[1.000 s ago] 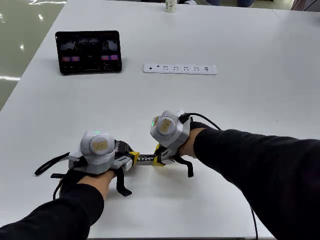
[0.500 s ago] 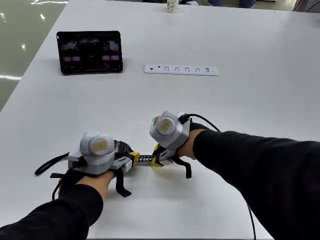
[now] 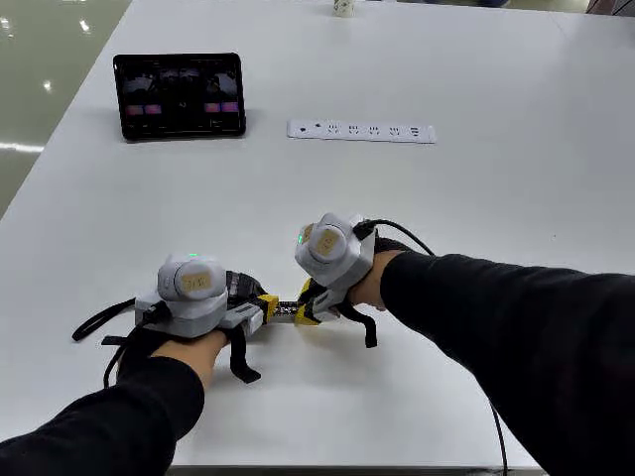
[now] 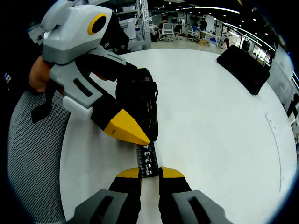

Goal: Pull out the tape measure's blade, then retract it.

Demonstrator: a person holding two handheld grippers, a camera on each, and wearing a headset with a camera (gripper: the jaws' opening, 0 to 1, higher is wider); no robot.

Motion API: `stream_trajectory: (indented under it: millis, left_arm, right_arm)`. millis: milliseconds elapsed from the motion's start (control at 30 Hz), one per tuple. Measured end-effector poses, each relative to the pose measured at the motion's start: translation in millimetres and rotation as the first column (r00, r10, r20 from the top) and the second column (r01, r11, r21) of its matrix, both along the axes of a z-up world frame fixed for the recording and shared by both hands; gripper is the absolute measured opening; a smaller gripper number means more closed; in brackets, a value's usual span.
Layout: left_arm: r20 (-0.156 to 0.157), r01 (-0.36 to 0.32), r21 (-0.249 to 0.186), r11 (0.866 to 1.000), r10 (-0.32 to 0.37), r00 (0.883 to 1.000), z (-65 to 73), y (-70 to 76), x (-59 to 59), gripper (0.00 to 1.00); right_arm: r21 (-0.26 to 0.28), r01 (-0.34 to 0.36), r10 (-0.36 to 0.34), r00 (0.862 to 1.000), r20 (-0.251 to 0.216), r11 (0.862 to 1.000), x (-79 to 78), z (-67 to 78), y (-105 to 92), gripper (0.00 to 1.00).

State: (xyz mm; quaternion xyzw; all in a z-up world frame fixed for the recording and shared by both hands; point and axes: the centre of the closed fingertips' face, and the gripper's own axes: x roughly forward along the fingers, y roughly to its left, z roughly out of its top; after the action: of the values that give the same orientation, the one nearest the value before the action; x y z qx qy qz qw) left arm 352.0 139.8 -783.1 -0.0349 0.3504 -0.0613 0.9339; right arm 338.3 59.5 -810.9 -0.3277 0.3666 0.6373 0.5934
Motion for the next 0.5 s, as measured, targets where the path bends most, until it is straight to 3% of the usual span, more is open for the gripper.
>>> stream_trajectory:
  millis: [500]
  left_arm:
    - [-0.001, -0.005, -0.005, 1.0, 0.005, 1.0, 0.1, -0.1, -0.2, 0.62]
  right_arm:
    - [0.009, -0.019, 0.019, 0.999, 0.029, 1.0, -0.2, 0.0, 7.4, 0.11]
